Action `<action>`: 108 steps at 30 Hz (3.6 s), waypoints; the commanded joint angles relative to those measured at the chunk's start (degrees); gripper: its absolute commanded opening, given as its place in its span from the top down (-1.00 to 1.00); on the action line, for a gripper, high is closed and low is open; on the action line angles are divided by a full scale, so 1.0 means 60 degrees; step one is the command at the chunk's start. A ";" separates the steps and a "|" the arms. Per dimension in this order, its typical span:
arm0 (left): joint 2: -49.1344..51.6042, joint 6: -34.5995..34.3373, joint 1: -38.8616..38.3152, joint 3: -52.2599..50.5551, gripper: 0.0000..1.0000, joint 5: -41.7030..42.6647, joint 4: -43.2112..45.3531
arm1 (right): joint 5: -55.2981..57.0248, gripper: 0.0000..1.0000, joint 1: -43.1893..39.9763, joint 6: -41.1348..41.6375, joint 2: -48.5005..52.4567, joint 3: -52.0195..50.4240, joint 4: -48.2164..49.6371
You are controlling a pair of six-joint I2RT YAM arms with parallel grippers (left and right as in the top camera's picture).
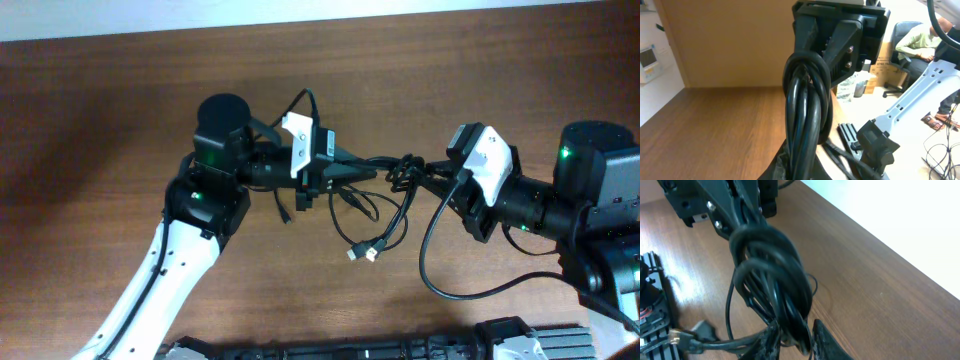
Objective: Untangle cables
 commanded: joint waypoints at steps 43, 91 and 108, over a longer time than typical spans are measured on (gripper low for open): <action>-0.0189 -0.0342 0.0200 0.0080 -0.98 0.0200 0.0106 | 0.0816 0.92 -0.0011 -0.0018 -0.0040 0.0091 -0.0233; -0.0197 -0.0721 -0.1814 0.0080 -0.72 -0.1566 0.0554 | -0.0204 0.92 -0.0011 -0.0025 -0.0040 0.0091 -0.0102; -0.0197 -0.0725 -0.1978 0.0080 1.00 -0.1625 0.1038 | -0.0251 0.92 -0.0011 -0.0029 -0.0040 0.0091 -0.0149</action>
